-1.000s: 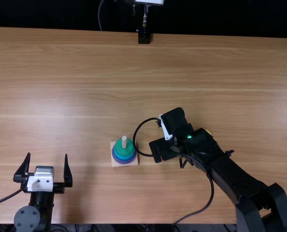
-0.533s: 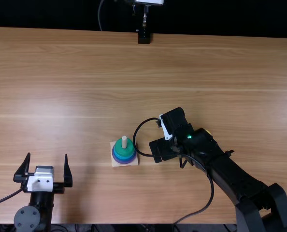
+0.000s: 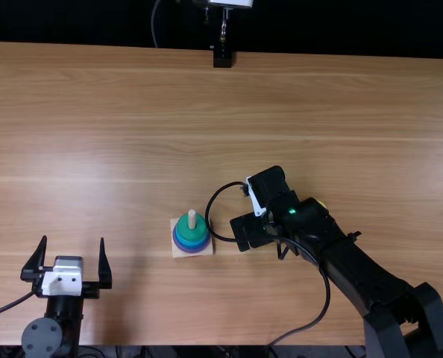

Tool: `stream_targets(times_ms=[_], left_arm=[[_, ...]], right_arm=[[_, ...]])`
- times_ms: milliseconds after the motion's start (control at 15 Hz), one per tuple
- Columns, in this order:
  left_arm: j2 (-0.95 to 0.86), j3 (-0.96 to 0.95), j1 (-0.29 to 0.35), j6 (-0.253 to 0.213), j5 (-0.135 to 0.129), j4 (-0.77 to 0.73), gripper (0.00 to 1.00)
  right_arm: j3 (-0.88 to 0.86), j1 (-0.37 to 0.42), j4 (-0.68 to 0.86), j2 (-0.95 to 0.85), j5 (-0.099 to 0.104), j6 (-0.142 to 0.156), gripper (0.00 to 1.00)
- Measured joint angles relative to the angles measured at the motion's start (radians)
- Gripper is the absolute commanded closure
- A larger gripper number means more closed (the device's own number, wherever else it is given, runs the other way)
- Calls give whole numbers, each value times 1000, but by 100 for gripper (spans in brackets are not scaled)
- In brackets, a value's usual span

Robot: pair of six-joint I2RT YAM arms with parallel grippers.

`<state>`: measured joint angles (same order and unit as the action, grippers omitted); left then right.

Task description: Build the Hanoi tower: stack the rings onto the peg from bottom to top in this color order: purple, dark blue, light blue, dark green, light green, yellow, orange.

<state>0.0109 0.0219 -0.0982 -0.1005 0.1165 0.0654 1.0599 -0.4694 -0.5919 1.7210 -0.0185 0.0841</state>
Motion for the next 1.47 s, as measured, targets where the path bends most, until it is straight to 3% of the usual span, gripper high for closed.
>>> stream_targets(times_ms=[1067,1133,1200,1267,1333,1467], left_arm=[[0,0,0,0,0,-1,0],[0,0,0,0,0,-1,0],[0,0,0,0,0,-1,0],[0,0,0,0,0,-1,0],[0,0,0,0,0,0,0],[0,0,0,0,0,-1,0]], right_arm=[[0,0,-41,41,4,0,0],[0,0,-42,41,4,0,14],[0,0,-40,41,3,-1,48],[0,0,-40,41,3,0,72],[0,0,-41,41,4,0,87],[0,0,-42,41,4,-1,100]])
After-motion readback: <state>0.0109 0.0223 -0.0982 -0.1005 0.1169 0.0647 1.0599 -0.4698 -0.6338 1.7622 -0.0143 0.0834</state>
